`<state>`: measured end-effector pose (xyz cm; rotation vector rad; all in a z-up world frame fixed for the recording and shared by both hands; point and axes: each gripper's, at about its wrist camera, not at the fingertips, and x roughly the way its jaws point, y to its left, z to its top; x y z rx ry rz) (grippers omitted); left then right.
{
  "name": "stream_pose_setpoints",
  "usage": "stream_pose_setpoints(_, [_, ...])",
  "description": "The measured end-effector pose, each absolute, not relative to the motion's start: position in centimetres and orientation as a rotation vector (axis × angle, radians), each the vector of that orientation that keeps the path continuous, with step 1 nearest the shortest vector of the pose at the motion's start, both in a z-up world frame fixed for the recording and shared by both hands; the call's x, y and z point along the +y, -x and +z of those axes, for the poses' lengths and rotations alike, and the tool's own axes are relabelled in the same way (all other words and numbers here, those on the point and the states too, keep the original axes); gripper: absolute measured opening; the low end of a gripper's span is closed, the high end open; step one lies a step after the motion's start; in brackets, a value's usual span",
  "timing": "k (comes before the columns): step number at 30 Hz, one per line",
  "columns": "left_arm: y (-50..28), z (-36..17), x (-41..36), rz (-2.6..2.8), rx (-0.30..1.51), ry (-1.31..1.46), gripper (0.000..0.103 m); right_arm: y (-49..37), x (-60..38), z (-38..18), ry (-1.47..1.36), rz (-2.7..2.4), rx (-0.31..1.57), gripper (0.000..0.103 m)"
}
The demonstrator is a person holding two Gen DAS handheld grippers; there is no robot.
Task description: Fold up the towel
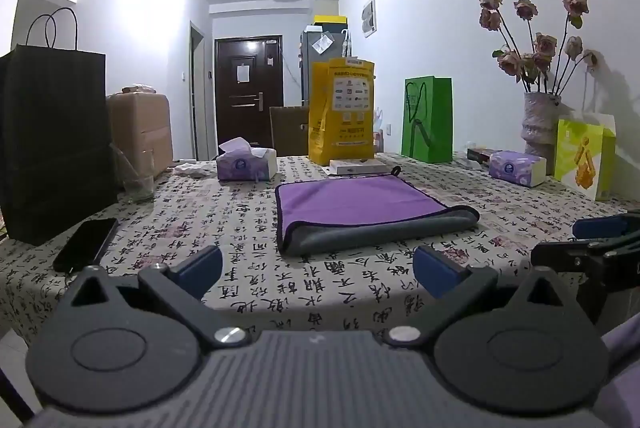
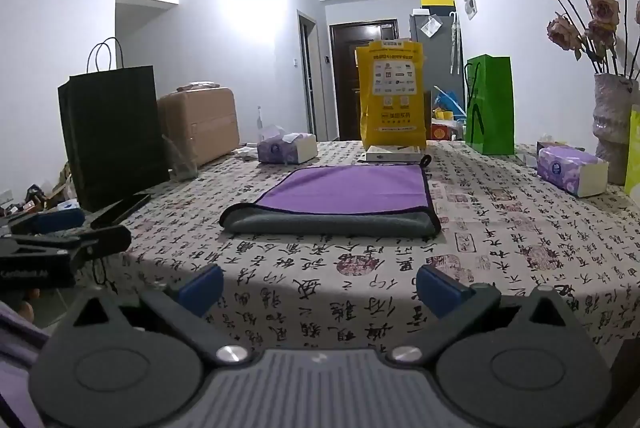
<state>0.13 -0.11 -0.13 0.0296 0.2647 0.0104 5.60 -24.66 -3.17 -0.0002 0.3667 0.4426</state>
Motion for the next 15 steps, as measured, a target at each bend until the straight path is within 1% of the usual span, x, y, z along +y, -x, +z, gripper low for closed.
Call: stream_pose_setpoints(15, [-0.21,-0.07,-0.19,0.017,0.267,-0.035,0.103,-5.64,-24.94,-3.23,-0.020,0.441,0.370,0.103])
